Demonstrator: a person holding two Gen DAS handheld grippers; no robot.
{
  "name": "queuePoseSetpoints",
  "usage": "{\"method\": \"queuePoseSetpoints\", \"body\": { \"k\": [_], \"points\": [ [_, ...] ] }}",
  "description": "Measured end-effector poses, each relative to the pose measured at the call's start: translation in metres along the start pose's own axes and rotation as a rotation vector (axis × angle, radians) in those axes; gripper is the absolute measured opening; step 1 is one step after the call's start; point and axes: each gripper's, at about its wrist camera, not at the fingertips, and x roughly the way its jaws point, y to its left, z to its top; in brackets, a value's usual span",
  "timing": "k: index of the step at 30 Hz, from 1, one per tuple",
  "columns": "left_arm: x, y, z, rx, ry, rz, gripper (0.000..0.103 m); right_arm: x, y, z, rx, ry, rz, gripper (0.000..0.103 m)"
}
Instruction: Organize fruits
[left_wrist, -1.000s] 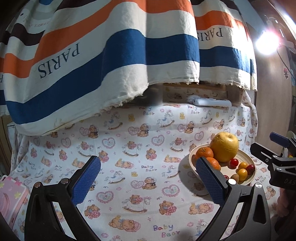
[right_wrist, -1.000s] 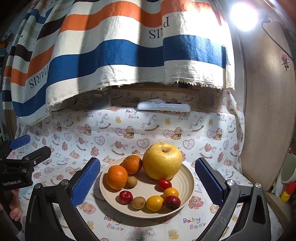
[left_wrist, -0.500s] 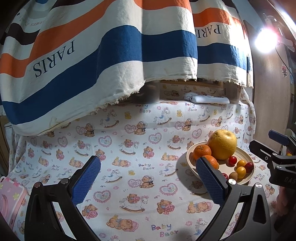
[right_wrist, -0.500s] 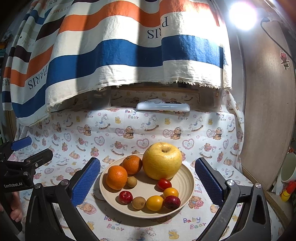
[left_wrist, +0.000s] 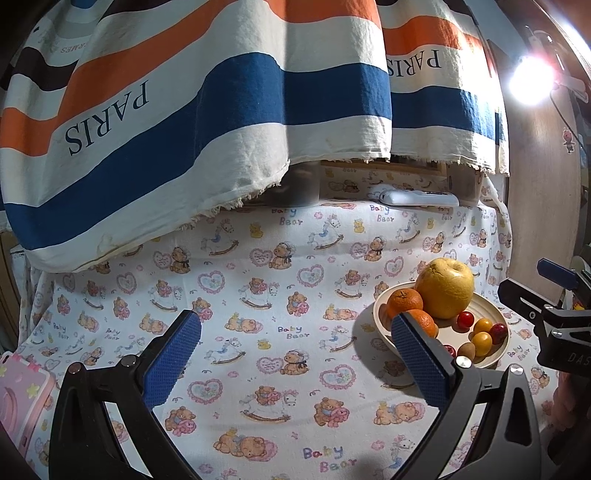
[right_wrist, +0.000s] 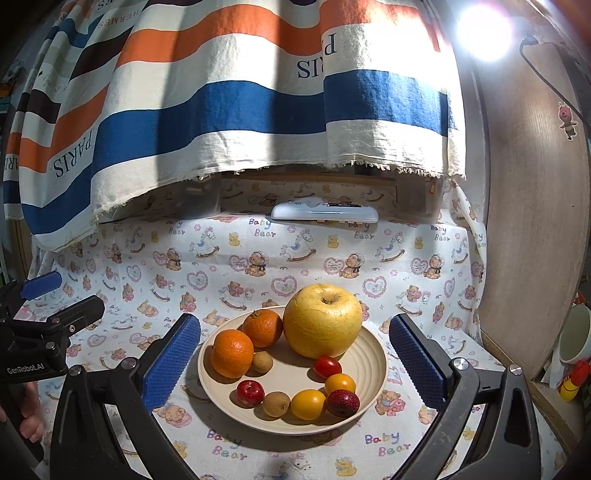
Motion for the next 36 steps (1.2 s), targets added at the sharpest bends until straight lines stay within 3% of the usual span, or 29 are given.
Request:
{"method": "queuePoseSetpoints", "body": {
  "k": [36],
  "points": [
    [0.0015,0.0017,0.0005,0.001,0.001,0.006,0.102,0.0005,0.0,-0.0002,-0.002,0.001,0.0,0.103]
  ]
}}
